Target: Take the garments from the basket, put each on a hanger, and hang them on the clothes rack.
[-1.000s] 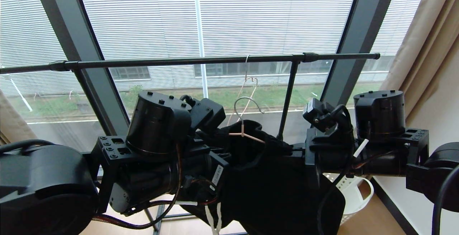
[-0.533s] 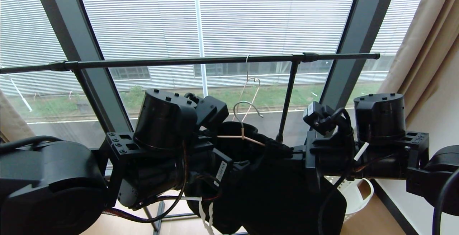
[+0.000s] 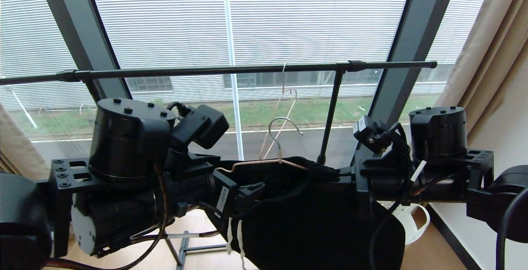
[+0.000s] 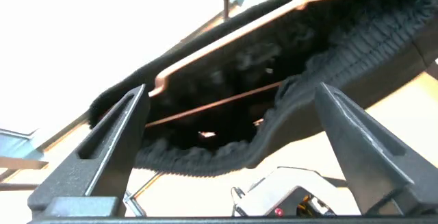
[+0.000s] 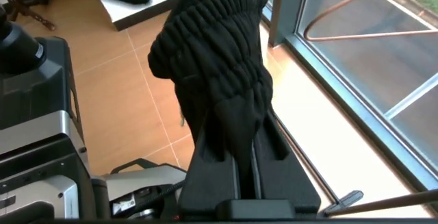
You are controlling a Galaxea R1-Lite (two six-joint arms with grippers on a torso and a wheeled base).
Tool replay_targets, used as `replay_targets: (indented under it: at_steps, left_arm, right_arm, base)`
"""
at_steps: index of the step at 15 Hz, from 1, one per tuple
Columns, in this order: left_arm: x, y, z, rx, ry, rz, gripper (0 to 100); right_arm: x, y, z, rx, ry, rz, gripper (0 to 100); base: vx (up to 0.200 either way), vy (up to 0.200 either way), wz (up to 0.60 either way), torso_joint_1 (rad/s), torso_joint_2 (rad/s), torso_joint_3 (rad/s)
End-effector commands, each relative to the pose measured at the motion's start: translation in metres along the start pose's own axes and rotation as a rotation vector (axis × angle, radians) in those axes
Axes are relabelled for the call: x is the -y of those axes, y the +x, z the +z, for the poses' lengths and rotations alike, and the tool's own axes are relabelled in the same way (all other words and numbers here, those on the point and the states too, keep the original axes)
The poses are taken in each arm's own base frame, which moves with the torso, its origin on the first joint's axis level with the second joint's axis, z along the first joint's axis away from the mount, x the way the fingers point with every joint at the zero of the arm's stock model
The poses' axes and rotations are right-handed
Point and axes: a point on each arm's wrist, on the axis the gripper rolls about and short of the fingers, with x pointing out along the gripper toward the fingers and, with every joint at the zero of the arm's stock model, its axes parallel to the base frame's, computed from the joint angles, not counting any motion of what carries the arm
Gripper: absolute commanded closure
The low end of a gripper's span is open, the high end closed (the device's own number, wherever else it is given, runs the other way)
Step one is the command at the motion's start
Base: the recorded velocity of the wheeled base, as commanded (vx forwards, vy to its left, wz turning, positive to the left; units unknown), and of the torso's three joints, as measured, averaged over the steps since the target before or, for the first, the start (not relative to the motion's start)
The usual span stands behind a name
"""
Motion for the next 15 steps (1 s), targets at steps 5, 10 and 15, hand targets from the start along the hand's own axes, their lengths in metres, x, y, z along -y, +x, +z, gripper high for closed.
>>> replay_targets:
  at_steps: [5, 10, 15]
  left_arm:
    - [-0.062, -0.043, -0.016, 0.055, 0.011, 0.006, 0]
    - [-0.123, -0.054, -0.046, 0.158, 0.198, -0.288, 0]
    - [-0.141, -0.030, -0.071, 0.159, 0.335, -0.384, 0]
  right_arm:
    - [0.023, -0.016, -0.007, 0.042, 0.045, 0.116, 100]
    - [0.032, -0.030, -0.010, 0.088, 0.060, 0.240, 100]
    - [0.036, -0.039, -0.010, 0.121, 0.065, 0.319, 100]
  base:
    - [0.000, 0.000, 0.00, 0.000, 0.00, 0.000]
    - [0.000, 0.000, 0.00, 0.000, 0.00, 0.000]
    - [0.000, 0.000, 0.00, 0.000, 0.00, 0.000]
